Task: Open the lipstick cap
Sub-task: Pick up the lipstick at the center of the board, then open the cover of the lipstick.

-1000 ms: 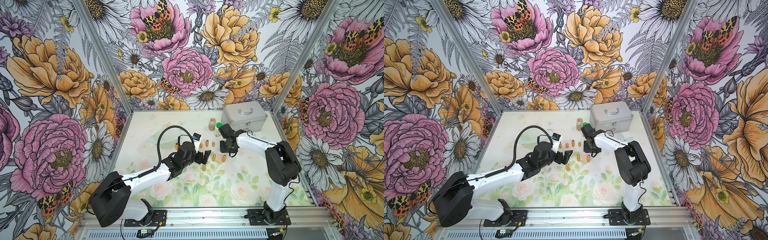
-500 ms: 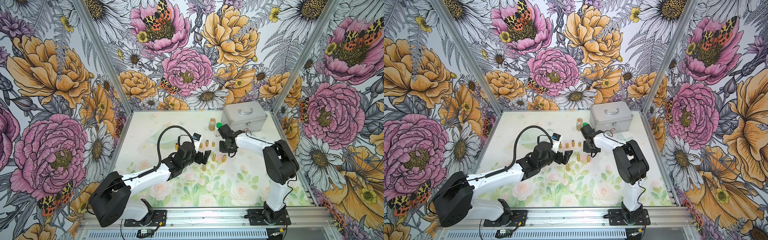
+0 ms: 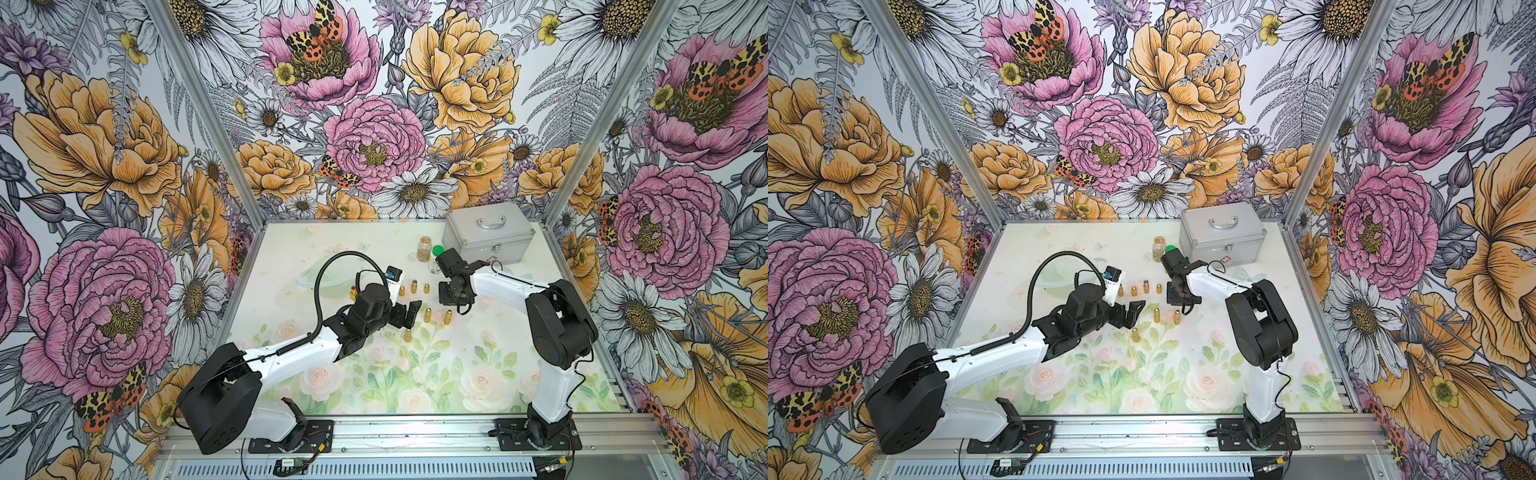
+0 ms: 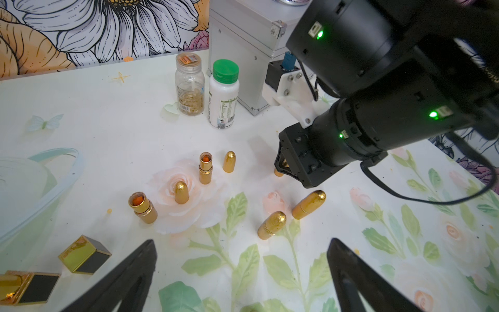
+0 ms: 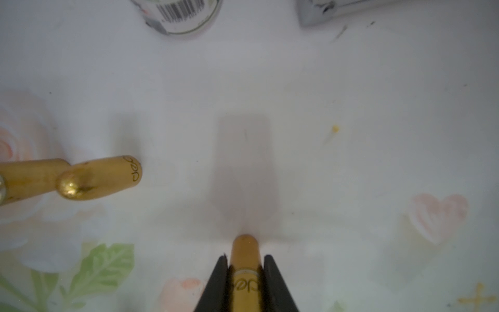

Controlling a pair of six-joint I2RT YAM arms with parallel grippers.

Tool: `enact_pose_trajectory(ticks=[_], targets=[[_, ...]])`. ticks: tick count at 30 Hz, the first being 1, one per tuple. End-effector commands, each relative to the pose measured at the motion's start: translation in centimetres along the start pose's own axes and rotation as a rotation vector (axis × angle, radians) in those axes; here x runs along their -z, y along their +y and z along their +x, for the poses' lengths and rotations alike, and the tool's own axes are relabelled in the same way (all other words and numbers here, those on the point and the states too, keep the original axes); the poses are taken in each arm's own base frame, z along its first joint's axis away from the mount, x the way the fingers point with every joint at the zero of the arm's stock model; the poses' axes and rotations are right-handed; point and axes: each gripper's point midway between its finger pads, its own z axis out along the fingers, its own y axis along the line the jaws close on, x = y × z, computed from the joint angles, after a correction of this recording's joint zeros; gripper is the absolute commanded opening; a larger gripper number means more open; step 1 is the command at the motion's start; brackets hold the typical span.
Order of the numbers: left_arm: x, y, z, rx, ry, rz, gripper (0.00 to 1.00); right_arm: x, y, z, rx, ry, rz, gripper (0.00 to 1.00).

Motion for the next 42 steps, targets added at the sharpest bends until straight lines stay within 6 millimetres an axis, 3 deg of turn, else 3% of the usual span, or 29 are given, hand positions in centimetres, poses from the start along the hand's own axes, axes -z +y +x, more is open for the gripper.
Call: enact_pose_trajectory(ticks=[1,9,16,24,32,38,42], targets=[[0.3,0.0,-0.9,-0.019,-0.027,-0.017,0.99,1.3,0.2,-1.4,0.007,-0.053,-0.018,0.21],[1.5,1.3,-1.2,-0.013,-0.054,-0.045,0.99,5.9,1.8,-2.8,0.047,-0.095,-0.117,0.21],[3.0,3.0,-1.1,0.008,-0.074,-0.038,0.97,10.5,5.1,-3.2,0.125,-0.096,-0.286,0.21],[4.2,2.7,-0.1,-0.042,-0.071,0.063,0.80,15.2,10.4,-1.7,0.215,-0.050,-0.566,0.22],[4.1,1.6,-0.5,-0.093,-0.116,0.193,0.62,17.1,13.3,0.3,0.269,0.004,-0.703,0.22],[3.2,0.0,-0.7,-0.157,-0.122,0.286,0.54,18.4,14.9,1.0,0.281,0.028,-0.783,0.22],[2.6,-0.1,-0.5,-0.170,-0.118,0.290,0.52,18.9,15.4,1.1,0.284,0.030,-0.804,0.22]])
